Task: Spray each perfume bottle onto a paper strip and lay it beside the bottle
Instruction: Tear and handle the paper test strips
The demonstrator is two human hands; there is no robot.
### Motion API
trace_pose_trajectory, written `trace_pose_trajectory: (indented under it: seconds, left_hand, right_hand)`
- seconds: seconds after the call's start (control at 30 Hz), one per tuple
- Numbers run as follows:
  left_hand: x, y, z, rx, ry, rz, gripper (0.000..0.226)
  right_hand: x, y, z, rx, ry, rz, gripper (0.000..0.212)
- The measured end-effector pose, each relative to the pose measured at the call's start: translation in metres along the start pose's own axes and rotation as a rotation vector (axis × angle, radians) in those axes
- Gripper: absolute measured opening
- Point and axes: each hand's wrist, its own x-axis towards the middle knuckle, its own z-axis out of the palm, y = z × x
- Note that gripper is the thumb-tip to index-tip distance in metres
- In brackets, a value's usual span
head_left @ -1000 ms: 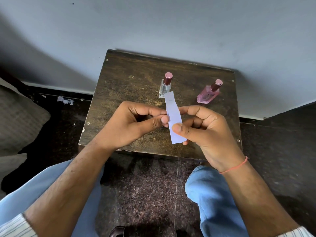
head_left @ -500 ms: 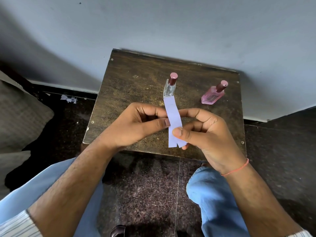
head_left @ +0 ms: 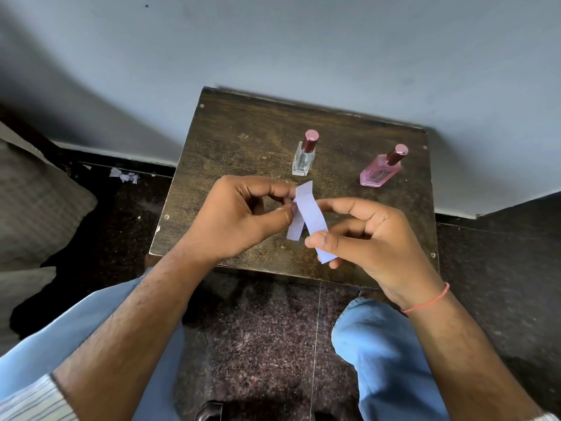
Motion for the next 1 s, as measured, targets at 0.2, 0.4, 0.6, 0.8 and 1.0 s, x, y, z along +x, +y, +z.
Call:
trace_pose_trajectory:
  seconds: [0.2, 0.4, 0.6, 0.8, 1.0]
  left_hand:
    - [-0.002, 0.001, 0.0, 0.23, 0.009, 0.133, 0.017]
    - [-0.004, 0.005, 0.002, 0.364, -0.029, 0.241, 0.018]
    - [-0.008, 0.013, 0.005, 0.419, -0.06, 0.291, 0.019]
    - [-0.005, 0.014, 0.002, 0.366, -0.128, 0.282, 0.022]
    - [-0.006, 0.011, 0.003, 0.419, -0.18, 0.287, 0.02]
  right_hand:
    - [-0.002, -0.001, 0.002, 0.184, -0.029, 0.073, 0.042]
    - [0.001, 0.001, 0.003, 0.232, 0.0, 0.097, 0.032]
    - [0.003, 0.001, 0.006, 0.329, 0.034, 0.112, 0.036]
    - [0.001, -0.002, 0.009, 0.308, 0.028, 0.113, 0.037]
    - [0.0, -0.002, 0.008, 0.311, 0.011, 0.131, 0.037]
